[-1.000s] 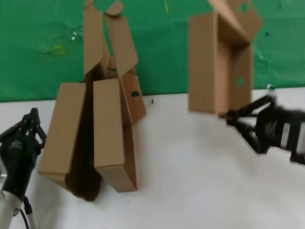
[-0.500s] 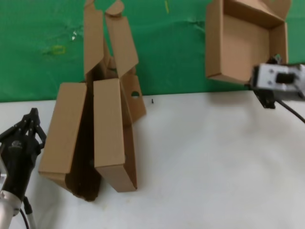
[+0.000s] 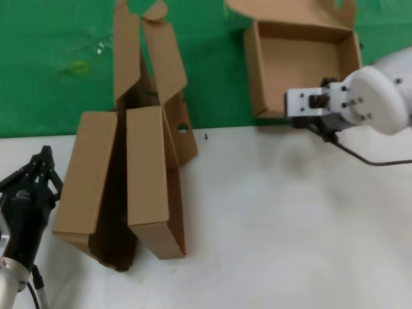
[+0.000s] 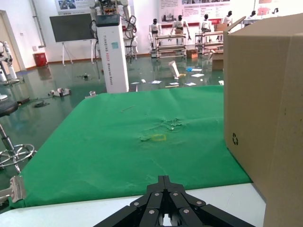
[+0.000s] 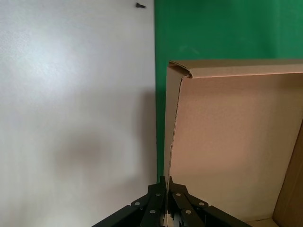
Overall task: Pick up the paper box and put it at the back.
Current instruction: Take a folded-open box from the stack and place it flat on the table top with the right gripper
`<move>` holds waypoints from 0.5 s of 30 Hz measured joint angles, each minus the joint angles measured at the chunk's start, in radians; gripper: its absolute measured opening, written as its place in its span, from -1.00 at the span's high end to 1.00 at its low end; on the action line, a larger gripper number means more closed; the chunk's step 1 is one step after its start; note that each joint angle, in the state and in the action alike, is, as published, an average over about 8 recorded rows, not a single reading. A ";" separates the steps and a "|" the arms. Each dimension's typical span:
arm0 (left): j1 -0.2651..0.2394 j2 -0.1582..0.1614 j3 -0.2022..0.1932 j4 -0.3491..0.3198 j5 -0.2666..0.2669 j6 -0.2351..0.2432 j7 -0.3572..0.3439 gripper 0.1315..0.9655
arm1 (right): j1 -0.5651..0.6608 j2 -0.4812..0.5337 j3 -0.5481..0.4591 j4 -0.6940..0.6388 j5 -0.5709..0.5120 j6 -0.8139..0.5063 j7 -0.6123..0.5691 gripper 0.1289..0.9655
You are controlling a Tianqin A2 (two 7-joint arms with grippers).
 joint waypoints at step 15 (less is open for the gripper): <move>0.000 0.000 0.000 0.000 0.000 0.000 0.000 0.97 | 0.000 -0.088 0.004 -0.091 -0.087 0.047 0.006 0.93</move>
